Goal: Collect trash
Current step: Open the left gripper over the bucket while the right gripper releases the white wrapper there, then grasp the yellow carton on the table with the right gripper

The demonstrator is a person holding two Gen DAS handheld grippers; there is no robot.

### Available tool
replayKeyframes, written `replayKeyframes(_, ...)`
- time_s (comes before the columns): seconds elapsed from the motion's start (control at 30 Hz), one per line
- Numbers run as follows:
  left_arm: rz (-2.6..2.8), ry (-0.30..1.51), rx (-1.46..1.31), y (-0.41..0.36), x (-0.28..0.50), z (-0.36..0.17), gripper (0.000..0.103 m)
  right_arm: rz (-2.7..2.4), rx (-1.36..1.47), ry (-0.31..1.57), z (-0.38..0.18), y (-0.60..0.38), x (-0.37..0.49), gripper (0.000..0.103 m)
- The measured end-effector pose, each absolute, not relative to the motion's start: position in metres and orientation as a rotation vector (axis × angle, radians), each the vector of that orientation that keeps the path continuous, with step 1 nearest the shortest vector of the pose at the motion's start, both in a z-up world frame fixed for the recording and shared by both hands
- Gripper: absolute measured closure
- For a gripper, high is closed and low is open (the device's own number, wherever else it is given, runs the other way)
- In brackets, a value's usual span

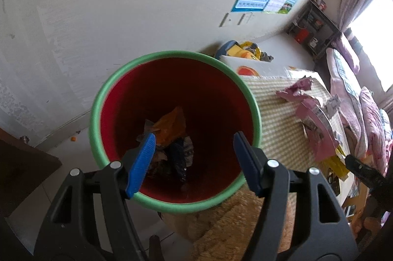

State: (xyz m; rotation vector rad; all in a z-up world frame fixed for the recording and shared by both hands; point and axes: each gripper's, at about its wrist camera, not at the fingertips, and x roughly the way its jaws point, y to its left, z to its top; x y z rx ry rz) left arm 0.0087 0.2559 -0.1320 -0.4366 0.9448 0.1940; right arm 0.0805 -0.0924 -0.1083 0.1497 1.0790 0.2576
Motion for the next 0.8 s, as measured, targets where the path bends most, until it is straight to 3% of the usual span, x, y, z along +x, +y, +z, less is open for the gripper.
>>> replayKeyframes(0.3, 0.037, 0.994, -0.404, 0.195, 0.022, -0.111, 0.04, 0.087, 0.1, 1.064, -0.12, -0.163, 0.089, 0.03)
replayKeyframes(0.37, -0.034, 1.006, -0.469, 0.177, 0.024, -0.089, 0.032, 0.082, 0.128, 1.055, -0.118, -0.17, 0.092, 0.029)
replayKeyframes(0.43, -0.093, 0.997, -0.54, 0.157, 0.023, -0.056, 0.017, 0.09, 0.153, 1.044, -0.115, -0.174, 0.091, 0.029)
replayKeyframes(0.5, -0.15, 0.926, -0.579, 0.13, 0.016, -0.003, 0.016, 0.095, 0.158, 1.039, -0.113, -0.176, 0.09, 0.026)
replayKeyframes(0.57, -0.22, 0.857, -0.559, 0.106, 0.009, 0.043, 0.006, 0.101, 0.159, 1.03, -0.112, -0.178, 0.087, 0.024)
replayKeyframes(0.63, -0.309, 0.749, -0.528, 0.086, -0.005, 0.096, 0.006, 0.098, 0.152, 1.025, -0.11, -0.181, 0.084, 0.024)
replayKeyframes(0.8, -0.441, 0.589, -0.505, 0.073, -0.031, 0.169, 0.006, 0.08, 0.176, 1.03, -0.111, -0.189, 0.081, 0.024)
